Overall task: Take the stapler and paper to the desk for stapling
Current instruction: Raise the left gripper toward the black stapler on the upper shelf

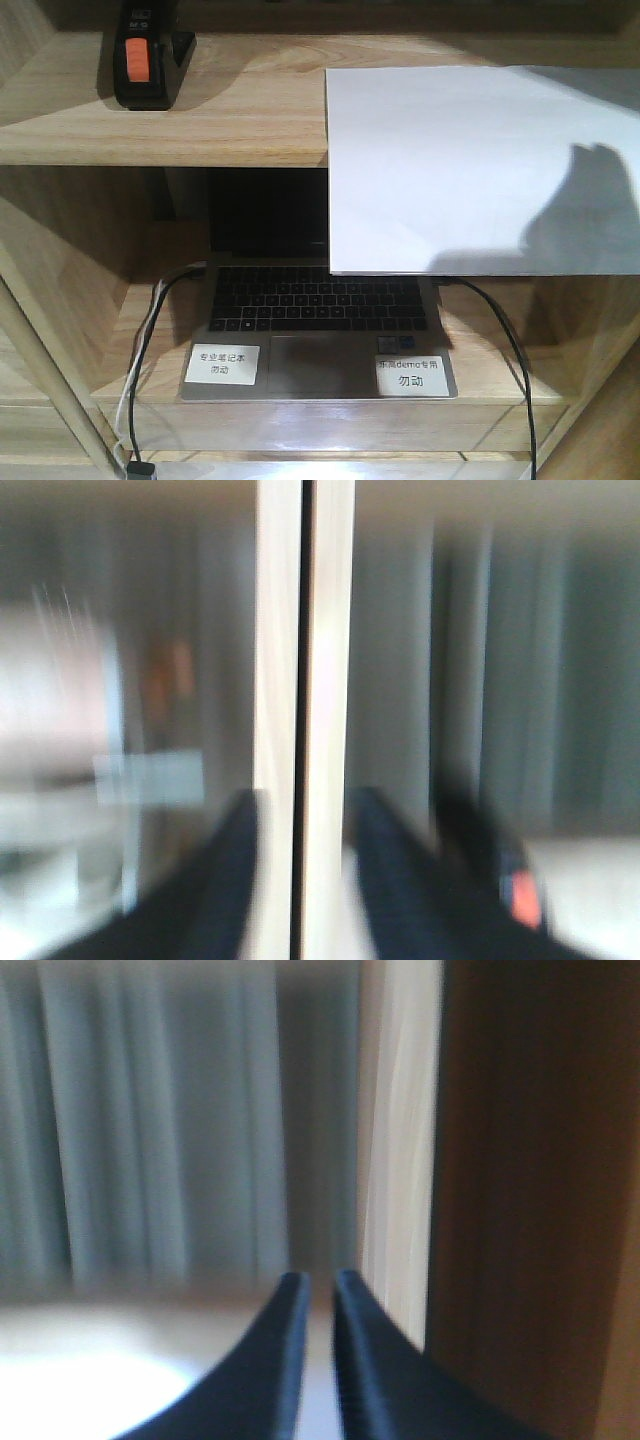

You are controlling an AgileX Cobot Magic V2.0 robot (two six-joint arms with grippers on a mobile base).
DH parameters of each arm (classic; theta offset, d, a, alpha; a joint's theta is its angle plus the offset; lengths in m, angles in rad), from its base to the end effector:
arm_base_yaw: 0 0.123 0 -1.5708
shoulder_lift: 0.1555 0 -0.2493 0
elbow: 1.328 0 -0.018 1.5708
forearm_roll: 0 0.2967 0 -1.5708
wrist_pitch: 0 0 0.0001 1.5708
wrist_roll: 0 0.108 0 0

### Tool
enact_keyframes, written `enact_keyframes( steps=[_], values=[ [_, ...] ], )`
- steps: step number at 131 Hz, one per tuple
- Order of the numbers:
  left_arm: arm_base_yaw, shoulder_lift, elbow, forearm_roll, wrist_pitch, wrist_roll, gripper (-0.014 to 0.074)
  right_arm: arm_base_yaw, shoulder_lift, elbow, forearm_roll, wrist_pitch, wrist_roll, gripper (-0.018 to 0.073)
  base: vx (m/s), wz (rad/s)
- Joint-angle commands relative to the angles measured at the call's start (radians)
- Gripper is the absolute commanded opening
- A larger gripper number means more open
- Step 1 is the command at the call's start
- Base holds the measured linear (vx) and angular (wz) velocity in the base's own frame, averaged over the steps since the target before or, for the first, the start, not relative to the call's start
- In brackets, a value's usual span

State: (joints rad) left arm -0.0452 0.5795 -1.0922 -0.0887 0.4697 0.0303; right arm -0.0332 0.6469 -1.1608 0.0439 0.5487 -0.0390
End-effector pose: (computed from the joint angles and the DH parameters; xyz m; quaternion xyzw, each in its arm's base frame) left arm 0.1564 -0.0114 0.4867 0.0139 0.6589 -0.0485 0.7506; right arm 0.1691 -0.0031 0.4905 0.0026 0.6881 -0.0047 0.7255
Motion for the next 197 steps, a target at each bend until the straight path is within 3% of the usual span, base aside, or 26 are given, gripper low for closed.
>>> enact_keyframes(
  steps=[1,13,28,38,61,73,112,122,157,174,197],
  values=[
    [0.004,0.013,-0.024,-0.007,-0.004,-0.003,0.0419,-0.005,0.012,-0.028,0.0,-0.013,0.0,0.0202,0.0,0.0],
    [0.004,0.011,-0.024,-0.007,0.016,-0.003,0.0546,-0.005,0.012,-0.028,-0.001,0.012,0.0,0.0348,0.0,0.0],
    [0.004,0.01,-0.024,-0.007,0.025,-0.003,0.0694,-0.005,0.012,-0.028,-0.001,0.033,0.0,0.0596,0.0,0.0],
    [0.004,0.01,-0.024,-0.006,0.028,-0.003,0.0734,-0.005,0.012,-0.028,-0.001,0.042,0.0,0.073,0.0,0.0],
    [0.003,0.01,-0.024,-0.008,0.03,-0.003,0.0722,-0.005,0.012,-0.028,-0.001,0.051,0.0,0.0718,0.0,0.0],
    [-0.027,0.01,-0.024,-0.008,0.013,-0.003,0.0719,-0.005,0.012,-0.028,-0.001,0.05,0.0,0.0702,0.0,0.0],
    [-0.34,0.048,-0.024,-0.009,-0.018,-0.002,0.0711,-0.005,0.012,-0.028,-0.001,0.051,0.0,0.0576,0.0,0.0],
    [-0.395,0.074,-0.024,-0.009,-0.018,-0.002,0.0703,-0.005,0.012,-0.028,-0.001,0.051,0.0,0.0537,0.0,0.0],
    [-0.511,0.161,-0.024,-0.015,-0.004,-0.002,0.0689,-0.005,0.012,-0.028,-0.001,0.051,0.0,0.0449,0.0,0.0],
    [-0.573,0.182,-0.024,-0.072,-0.003,-0.002,0.068,-0.005,0.012,-0.028,-0.001,0.051,0.0,0.0421,0.0,0.0],
    [-0.615,0.196,-0.024,-0.086,-0.006,-0.001,0.068,-0.005,0.012,-0.028,-0.001,0.051,0.0,0.0398,0.0,0.0]
  ],
)
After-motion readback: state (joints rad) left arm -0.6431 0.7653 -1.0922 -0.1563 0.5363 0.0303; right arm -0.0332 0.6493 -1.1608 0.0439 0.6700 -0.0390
